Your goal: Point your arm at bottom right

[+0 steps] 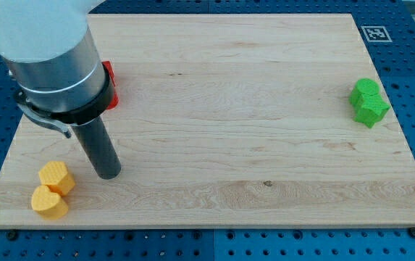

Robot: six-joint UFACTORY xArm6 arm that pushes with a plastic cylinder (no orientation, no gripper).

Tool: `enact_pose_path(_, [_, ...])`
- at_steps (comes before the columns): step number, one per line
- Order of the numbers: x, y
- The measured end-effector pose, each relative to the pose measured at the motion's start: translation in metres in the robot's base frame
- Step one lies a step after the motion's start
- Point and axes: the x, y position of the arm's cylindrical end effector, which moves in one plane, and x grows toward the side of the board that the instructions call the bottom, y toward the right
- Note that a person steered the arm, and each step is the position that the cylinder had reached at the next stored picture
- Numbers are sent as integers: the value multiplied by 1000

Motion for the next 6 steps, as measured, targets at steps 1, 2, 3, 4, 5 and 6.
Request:
enact_pose_path(1, [6,52])
enact_pose_path(2, [12,127])
enact_pose_path(3, [18,207])
enact_pose_path(4, [18,257])
enact_pose_path(5, [25,336])
enact_pose_path(6, [24,400])
